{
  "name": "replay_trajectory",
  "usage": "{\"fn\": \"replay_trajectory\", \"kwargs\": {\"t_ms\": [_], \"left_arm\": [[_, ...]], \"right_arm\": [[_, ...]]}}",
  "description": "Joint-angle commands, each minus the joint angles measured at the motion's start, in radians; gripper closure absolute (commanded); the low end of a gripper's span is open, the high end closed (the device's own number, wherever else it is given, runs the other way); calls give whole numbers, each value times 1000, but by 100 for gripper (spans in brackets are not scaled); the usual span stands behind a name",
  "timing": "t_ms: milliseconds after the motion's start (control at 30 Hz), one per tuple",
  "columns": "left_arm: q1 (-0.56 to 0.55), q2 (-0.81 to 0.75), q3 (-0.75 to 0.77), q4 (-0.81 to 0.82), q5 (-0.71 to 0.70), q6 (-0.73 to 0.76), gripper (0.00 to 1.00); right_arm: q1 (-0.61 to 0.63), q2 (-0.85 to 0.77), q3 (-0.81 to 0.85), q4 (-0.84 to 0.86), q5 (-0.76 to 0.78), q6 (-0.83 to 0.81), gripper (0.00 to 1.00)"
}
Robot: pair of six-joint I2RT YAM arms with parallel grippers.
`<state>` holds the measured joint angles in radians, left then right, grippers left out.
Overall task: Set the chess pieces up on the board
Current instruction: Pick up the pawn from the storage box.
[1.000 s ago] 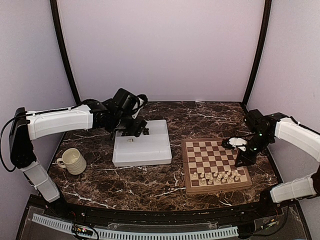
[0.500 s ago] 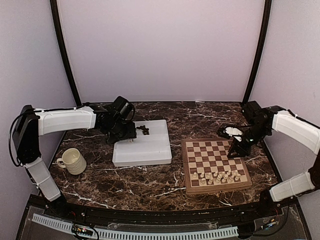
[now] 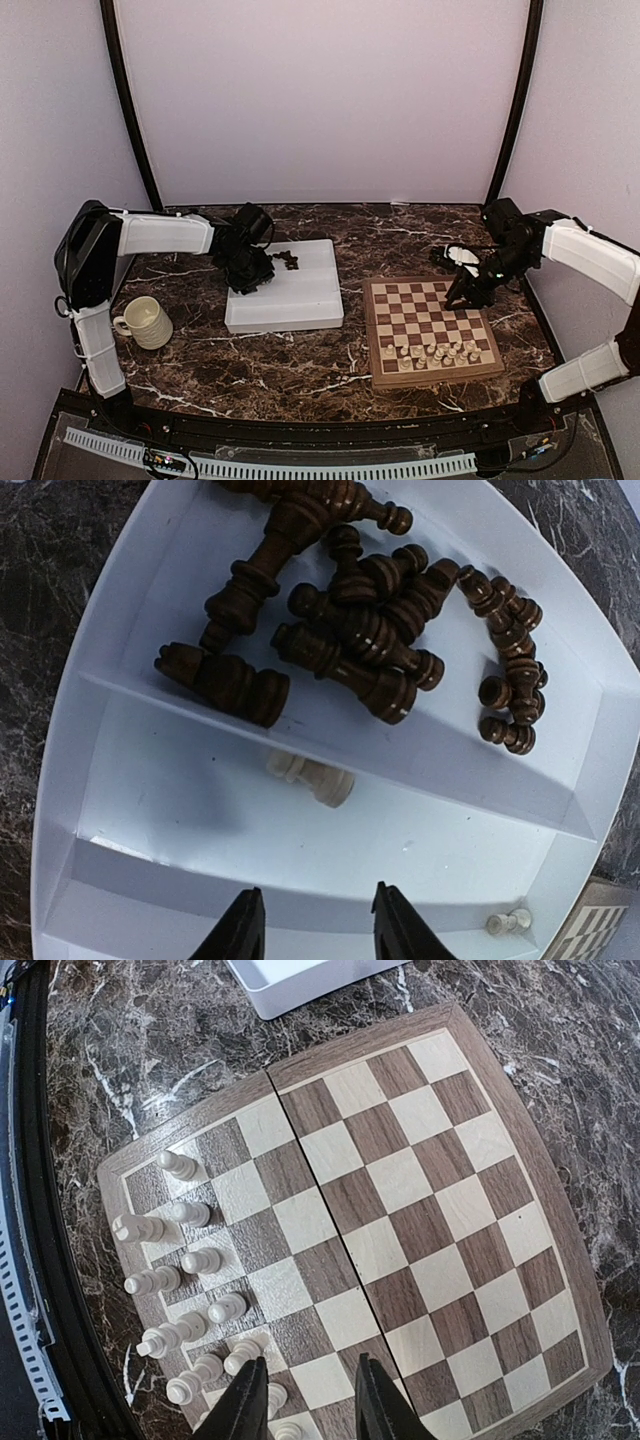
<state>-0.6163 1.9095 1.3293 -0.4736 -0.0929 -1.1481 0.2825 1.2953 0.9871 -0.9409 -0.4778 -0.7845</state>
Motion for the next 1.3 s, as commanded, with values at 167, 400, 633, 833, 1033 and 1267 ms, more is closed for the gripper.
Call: {"fn": "replay_trajectory", "kwargs": {"t_ms": [167, 400, 633, 833, 1033, 1267], "left_arm": [[32, 39, 65, 31, -10, -90, 59], [46, 75, 72, 56, -6, -122, 60], [49, 80, 60, 64, -16, -140, 62], [58, 88, 49, 49, -17, -153, 63], [58, 69, 20, 30, -59, -177, 63], [58, 69, -19, 104, -81, -175, 62]], "right_arm": [[4, 17, -22, 46, -59, -27, 69], [4, 28, -32, 54, -49, -39, 69], [4, 35, -43, 63, -50, -41, 69], [4, 38, -43, 65, -52, -41, 69], [4, 39, -46, 68, -56, -33, 69], [4, 44, -44, 67, -59, -28, 69]]}}
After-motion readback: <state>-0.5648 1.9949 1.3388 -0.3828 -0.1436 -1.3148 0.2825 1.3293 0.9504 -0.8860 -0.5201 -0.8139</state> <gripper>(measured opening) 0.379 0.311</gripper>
